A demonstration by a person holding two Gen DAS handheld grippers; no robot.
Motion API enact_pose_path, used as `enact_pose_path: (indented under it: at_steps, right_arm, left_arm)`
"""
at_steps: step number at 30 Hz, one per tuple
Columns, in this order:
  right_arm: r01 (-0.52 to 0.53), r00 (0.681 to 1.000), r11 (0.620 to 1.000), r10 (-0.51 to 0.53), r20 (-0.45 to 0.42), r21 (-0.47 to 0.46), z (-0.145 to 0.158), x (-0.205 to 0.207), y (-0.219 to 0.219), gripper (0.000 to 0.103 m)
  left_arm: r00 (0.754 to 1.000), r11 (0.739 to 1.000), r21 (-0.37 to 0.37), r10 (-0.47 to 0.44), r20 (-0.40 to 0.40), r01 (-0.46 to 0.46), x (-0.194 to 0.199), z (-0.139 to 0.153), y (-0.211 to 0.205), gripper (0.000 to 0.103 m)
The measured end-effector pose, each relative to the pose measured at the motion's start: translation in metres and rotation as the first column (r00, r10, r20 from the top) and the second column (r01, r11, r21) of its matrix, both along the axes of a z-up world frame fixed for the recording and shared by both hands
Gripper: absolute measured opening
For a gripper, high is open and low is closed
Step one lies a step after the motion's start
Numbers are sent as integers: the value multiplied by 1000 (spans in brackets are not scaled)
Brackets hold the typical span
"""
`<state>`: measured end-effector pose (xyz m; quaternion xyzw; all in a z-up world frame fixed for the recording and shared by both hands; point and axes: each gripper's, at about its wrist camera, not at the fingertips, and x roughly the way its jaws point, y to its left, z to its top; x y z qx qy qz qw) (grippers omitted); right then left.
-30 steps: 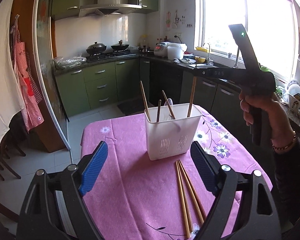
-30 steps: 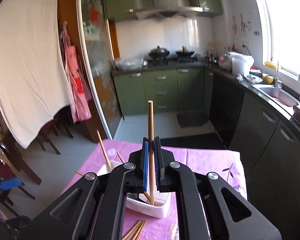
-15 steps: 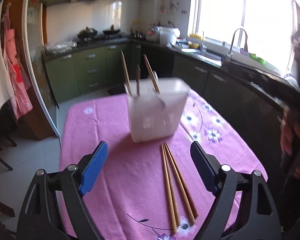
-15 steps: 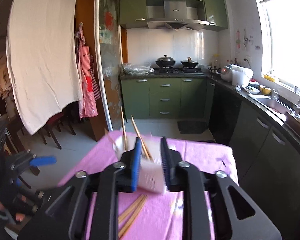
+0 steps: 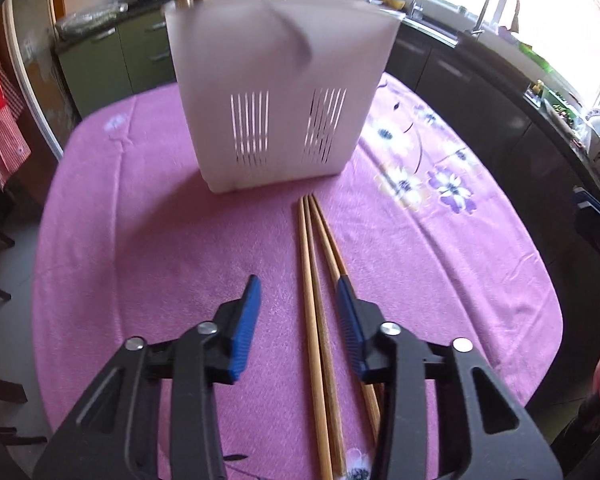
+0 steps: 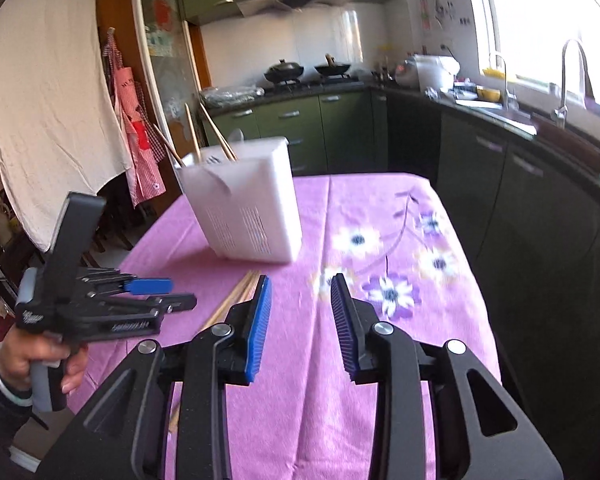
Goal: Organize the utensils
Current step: 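Move the left tool to the remaining chopsticks and grasp one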
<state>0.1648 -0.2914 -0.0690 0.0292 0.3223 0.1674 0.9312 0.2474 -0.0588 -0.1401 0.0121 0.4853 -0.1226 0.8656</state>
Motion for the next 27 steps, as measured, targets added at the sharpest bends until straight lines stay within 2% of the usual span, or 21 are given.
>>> enact_pose_path:
  at_steps: [12,27]
  right_arm:
    - [-1,999,1000,3,-53,26,-12,11,-5,31]
    - [-4,996,999,7,-90,40,-21,19,-6,33]
  left_arm:
    - [999,999,49,-19,-49,21,13,-24,-5,23]
    - [997,999,35,-39,-68,41,27,-27,-12,22]
